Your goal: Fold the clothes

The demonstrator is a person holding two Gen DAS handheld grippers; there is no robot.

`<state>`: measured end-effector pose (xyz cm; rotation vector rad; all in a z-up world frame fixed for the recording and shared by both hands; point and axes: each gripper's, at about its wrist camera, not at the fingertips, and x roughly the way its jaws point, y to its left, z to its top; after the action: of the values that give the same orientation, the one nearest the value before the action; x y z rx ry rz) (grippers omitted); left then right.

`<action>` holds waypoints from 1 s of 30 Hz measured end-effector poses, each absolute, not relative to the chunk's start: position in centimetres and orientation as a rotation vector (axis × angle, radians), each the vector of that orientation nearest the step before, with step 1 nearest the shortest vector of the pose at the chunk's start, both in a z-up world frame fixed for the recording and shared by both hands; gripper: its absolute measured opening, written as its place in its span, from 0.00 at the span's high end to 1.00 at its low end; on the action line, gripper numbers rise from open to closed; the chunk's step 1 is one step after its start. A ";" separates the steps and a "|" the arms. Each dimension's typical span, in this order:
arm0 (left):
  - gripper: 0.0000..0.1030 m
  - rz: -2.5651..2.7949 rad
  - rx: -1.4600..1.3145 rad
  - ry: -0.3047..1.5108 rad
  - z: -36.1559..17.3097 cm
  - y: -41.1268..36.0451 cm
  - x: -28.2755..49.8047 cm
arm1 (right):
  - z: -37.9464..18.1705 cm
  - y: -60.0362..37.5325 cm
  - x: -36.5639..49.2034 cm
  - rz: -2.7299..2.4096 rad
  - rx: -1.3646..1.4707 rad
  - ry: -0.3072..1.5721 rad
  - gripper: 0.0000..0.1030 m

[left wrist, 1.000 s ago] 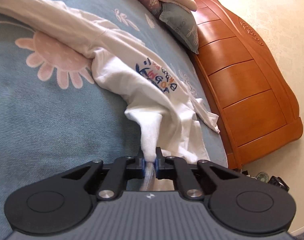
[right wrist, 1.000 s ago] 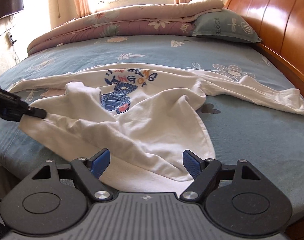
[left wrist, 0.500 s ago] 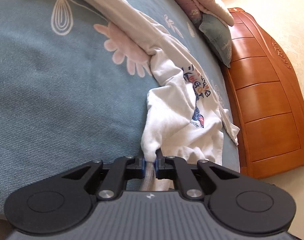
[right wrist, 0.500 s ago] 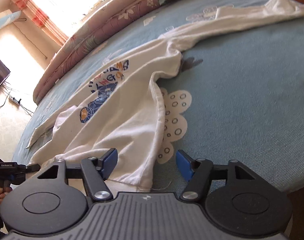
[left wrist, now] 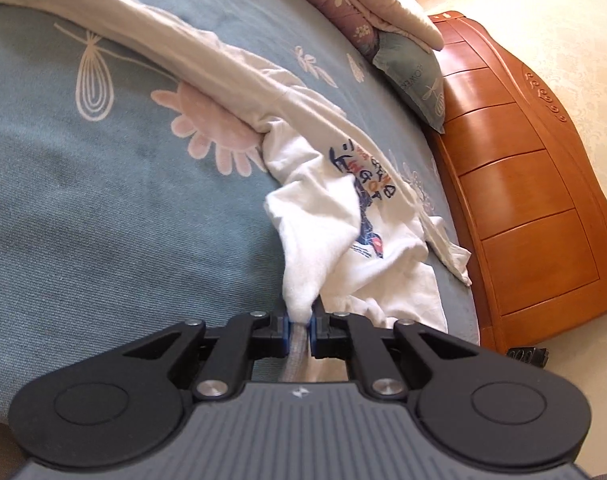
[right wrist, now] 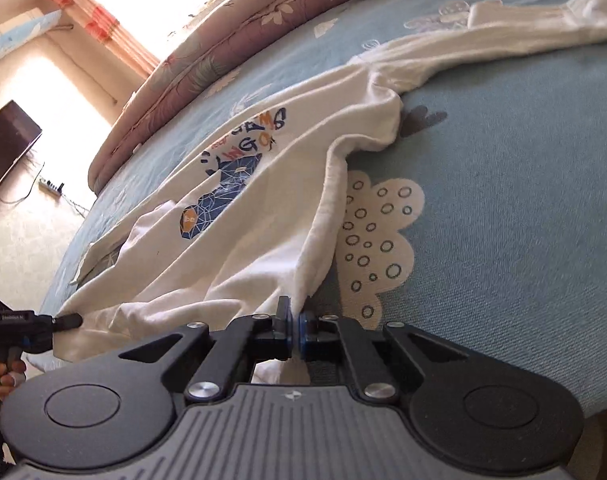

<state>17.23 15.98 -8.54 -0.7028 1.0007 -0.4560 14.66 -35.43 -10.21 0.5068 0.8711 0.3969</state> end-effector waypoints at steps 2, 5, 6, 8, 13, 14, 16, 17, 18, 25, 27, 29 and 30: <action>0.93 -0.484 -0.682 1.004 -7.3 15.2 16.5 | -8.6 -35.9 14.3 0.411 0.456 0.868 0.94; 0.93 -0.528 -0.637 1.035 -6.2 13.9 15.5 | -6.8 -36.9 13.8 0.403 0.369 0.880 0.94; 0.93 -0.533 -0.623 1.072 -6.3 13.6 15.2 | -6.5 -37.2 13.6 0.392 0.338 0.888 0.94; 0.93 -0.545 -0.571 1.136 -6.9 12.8 14.7 | -6.6 -37.6 13.7 0.353 0.283 0.926 0.94; 0.92 -0.493 -0.501 1.154 -6.6 13.4 15.7 | -8.5 -39.2 13.0 0.231 0.257 1.019 0.87; 0.86 -0.490 -0.519 1.122 -6.1 13.9 16.3 | -8.5 -39.7 12.4 0.220 0.289 0.999 0.86; 0.68 -0.488 -0.553 1.040 -5.0 14.9 17.8 | -7.9 -40.2 11.5 0.223 0.360 0.948 0.83; 0.59 -0.486 -0.569 1.002 -4.6 15.5 18.8 | -7.6 -40.4 11.1 0.220 0.386 0.926 0.81; 0.59 -0.481 -0.593 0.969 -4.4 15.9 19.9 | -7.4 -40.4 11.0 0.210 0.401 0.911 0.79; 0.48 -0.402 -0.851 0.915 -9.2 17.2 28.9 | -6.1 -38.9 11.3 0.196 0.397 0.878 0.67; 0.48 -0.374 -0.911 0.933 -11.4 17.1 30.5 | -5.9 -38.6 11.6 0.194 0.397 0.870 0.64; 0.47 -0.360 -0.966 0.953 -13.4 16.8 31.8 | -5.8 -38.6 11.9 0.186 0.399 0.866 0.64; 0.46 -0.359 -0.974 0.970 -14.1 16.5 32.2 | -5.8 -38.6 12.2 0.180 0.400 0.867 0.64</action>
<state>32.23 16.49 -14.12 -0.9741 0.9703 -0.3594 12.16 -38.61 -5.76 0.4005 0.8669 0.1798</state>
